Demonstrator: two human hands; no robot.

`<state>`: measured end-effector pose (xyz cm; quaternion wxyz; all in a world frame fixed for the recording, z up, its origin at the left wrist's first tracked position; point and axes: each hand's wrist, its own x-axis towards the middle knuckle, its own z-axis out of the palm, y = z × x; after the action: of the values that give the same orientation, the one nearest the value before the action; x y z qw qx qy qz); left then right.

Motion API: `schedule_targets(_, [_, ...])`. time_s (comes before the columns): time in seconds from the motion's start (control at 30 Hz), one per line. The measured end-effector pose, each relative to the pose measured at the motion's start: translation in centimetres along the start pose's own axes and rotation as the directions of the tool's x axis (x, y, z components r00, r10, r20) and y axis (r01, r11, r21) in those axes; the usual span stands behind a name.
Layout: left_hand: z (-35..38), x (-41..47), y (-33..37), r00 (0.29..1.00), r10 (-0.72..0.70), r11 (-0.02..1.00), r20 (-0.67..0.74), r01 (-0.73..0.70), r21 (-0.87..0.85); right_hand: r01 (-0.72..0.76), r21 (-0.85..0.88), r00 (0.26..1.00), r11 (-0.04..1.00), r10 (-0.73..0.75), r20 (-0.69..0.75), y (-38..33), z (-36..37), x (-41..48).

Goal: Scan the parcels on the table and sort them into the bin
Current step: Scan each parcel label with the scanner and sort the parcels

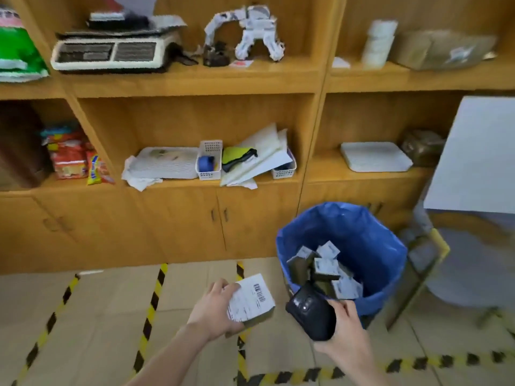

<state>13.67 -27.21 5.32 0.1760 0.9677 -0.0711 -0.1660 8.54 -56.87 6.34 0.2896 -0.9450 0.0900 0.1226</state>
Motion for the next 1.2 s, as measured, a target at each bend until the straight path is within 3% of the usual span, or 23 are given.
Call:
schedule_targets(0.3, [3.6, 17.5, 9.9, 0.974, 0.166, 0.986, 0.154, -0.164, -0.024, -0.170, 0.185, 0.974, 0.968, 0.193, -0.116, 9.2, -4.6, 10.3])
schedule_targets(0.6, [7.0, 30.8, 18.7, 0.986, 0.072, 0.997, 0.153, -0.073, 0.002, -0.360, 0.269, 0.921, 0.893, 0.386, -0.049, 16.1, -8.8, 21.6])
schedule_targets(0.87, [14.7, 42.8, 20.5, 0.977, 0.053, 0.996, 0.206, -0.066, 0.057, -0.515, 0.317, 0.837, 0.797, 0.547, -0.015, 20.0, -4.5, 31.0])
schedule_targets(1.2, [26.2, 55.5, 17.7, 0.944, 0.111, 0.978, 0.310, -0.160, 0.135, -0.681, 0.464, 0.626, 0.566, 0.779, -0.031, 24.5, 5.6, 41.2])
